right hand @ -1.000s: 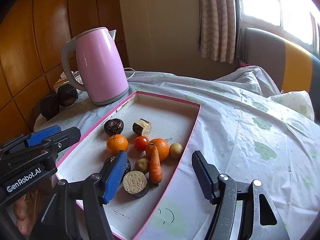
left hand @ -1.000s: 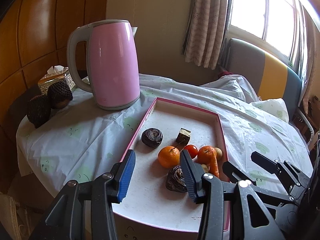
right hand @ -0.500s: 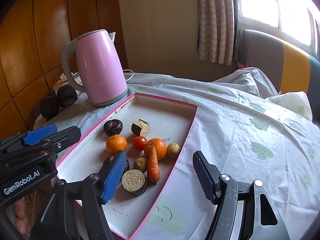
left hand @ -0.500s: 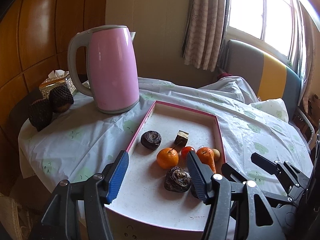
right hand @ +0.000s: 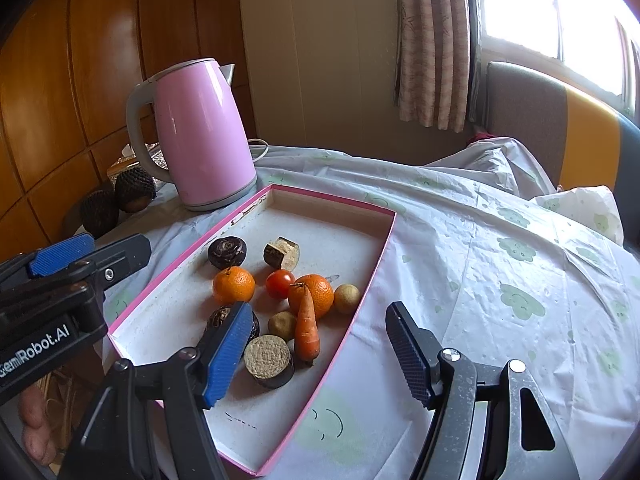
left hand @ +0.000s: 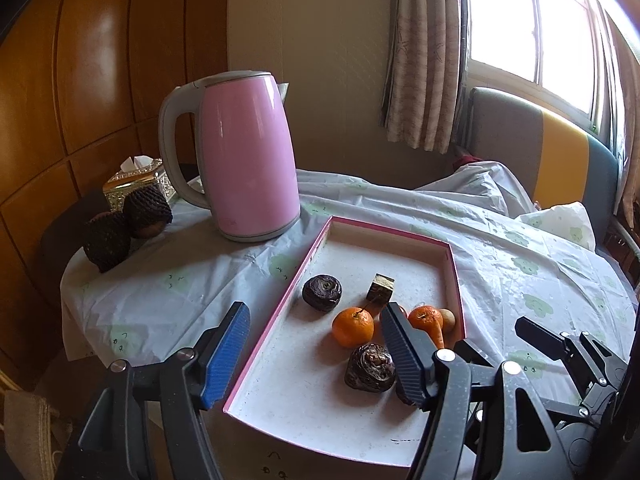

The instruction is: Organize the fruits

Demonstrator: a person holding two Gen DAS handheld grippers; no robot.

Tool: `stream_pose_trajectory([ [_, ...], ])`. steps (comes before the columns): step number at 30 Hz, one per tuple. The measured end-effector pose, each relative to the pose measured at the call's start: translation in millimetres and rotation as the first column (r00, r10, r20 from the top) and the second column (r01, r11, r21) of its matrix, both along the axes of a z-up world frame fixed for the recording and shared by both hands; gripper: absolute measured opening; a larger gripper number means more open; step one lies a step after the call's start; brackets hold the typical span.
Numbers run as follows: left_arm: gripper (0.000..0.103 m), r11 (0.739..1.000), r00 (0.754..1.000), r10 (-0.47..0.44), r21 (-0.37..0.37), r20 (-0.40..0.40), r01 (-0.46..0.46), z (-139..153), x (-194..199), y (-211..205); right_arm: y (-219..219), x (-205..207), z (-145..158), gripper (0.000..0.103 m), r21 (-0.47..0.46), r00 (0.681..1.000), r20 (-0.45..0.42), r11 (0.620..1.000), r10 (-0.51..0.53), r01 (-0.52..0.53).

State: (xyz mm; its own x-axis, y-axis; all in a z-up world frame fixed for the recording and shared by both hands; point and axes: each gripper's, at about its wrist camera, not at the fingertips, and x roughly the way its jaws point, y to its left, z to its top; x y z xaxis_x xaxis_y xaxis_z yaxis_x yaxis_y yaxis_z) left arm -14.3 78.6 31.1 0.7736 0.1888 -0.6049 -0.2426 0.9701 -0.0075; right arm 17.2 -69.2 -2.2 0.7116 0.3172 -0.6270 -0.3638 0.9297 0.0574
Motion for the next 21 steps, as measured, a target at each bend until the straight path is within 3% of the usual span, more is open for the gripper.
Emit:
stream_pose_trajectory([
  [11, 0.069, 1.000, 1.000, -0.026, -0.010, 0.002, 0.026, 0.0, 1.1, -2.0, -0.5, -1.8, -2.4, 0.070, -0.010, 1.000, -0.001, 1.000, 0.003, -0.003],
  [17, 0.066, 1.000, 0.999, -0.018, 0.002, 0.049, 0.018, 2.2, -1.6, -2.0, -2.6, -1.8, -7.6, 0.070, -0.013, 1.000, -0.008, 1.000, 0.000, 0.000],
  [21, 0.066, 0.999, 0.999, -0.030, -0.023, 0.031, 0.031, 1.0, 1.8, -0.4, -6.2, 0.1, -9.5, 0.070, -0.010, 1.000, -0.016, 1.000, -0.009, 0.009],
])
